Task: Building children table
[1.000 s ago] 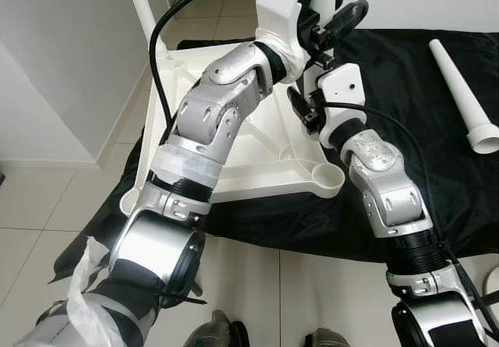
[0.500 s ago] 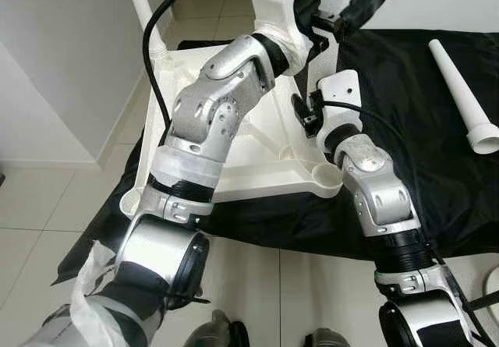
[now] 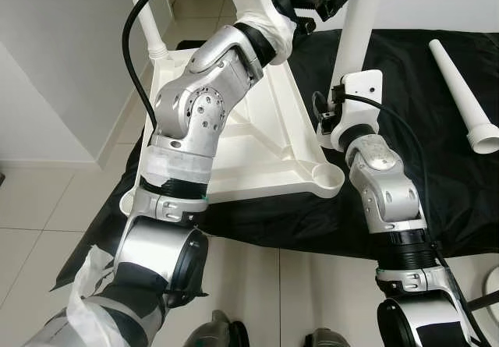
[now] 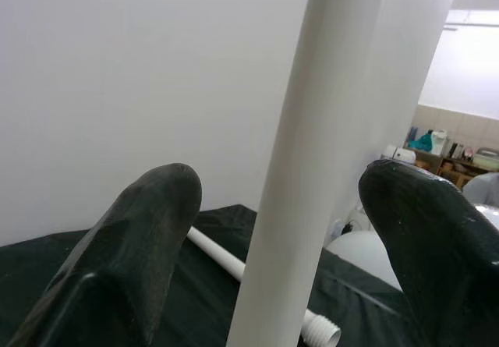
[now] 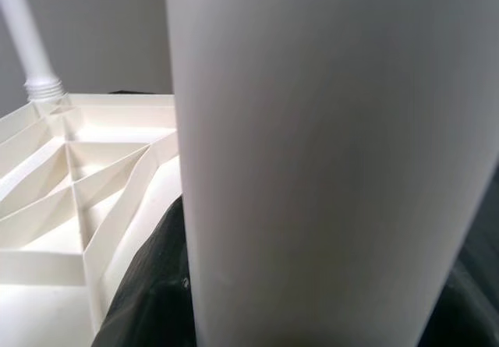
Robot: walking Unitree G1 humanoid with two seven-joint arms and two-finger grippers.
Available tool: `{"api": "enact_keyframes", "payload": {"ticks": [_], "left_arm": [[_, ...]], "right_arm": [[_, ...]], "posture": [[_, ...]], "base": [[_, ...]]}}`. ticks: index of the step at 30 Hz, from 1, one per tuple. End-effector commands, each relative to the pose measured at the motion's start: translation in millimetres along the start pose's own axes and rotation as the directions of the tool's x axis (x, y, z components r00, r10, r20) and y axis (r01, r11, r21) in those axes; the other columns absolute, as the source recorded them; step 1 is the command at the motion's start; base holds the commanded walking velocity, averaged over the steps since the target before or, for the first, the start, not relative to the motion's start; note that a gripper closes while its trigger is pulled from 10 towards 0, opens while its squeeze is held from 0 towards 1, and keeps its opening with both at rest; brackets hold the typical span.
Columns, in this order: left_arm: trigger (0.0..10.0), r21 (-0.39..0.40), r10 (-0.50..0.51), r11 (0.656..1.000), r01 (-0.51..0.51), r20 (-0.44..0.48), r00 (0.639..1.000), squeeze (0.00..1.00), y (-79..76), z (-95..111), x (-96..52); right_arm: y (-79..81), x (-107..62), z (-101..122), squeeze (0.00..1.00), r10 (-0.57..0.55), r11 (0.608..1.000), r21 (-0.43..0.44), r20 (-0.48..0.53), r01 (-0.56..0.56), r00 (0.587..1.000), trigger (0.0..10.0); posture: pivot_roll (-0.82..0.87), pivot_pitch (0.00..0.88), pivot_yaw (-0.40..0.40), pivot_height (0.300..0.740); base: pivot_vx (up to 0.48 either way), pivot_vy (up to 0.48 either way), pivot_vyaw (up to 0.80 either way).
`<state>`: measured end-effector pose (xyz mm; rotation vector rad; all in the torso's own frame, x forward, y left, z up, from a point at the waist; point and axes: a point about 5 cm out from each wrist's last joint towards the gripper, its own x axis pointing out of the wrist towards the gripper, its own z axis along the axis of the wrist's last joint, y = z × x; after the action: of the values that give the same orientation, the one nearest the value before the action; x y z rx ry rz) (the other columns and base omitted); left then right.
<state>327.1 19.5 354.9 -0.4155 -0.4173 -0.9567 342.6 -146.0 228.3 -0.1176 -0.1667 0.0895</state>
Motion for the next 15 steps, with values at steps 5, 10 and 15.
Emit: {"api": "enact_keyframes", "payload": {"ticks": [5,10,15], "left_arm": [[10.0,0.067,0.06,0.996,-0.055,-0.075,0.995,0.0,8.2,-17,-15.2],[10.0,0.095,0.078,0.993,-0.065,-0.131,0.988,0.0,9.5,-32,-28.9],[10.0,0.125,0.088,0.99,-0.068,-0.164,0.983,0.0,10.2,-42,-38.2]], "right_arm": [[-9.7,-5.3,-4,0.0,-0.017,0.997,0.073,-0.018,0.018,1.0,10.0],[-16.6,-10.0,-6,0.0,-0.035,0.995,0.095,-0.01,0.035,0.999,10.0],[-20.7,-13.4,-3,0.0,-0.07,0.995,0.079,0.038,0.067,0.997,10.0]], "posture": [[-0.02,0.004,0.117,0.74],[-0.02,0.004,0.114,0.74],[-0.02,0.005,0.113,0.74]], "base": [[0.0,0.0,0.0],[0.0,0.0,0.0],[0.0,0.0,0.0]]}}
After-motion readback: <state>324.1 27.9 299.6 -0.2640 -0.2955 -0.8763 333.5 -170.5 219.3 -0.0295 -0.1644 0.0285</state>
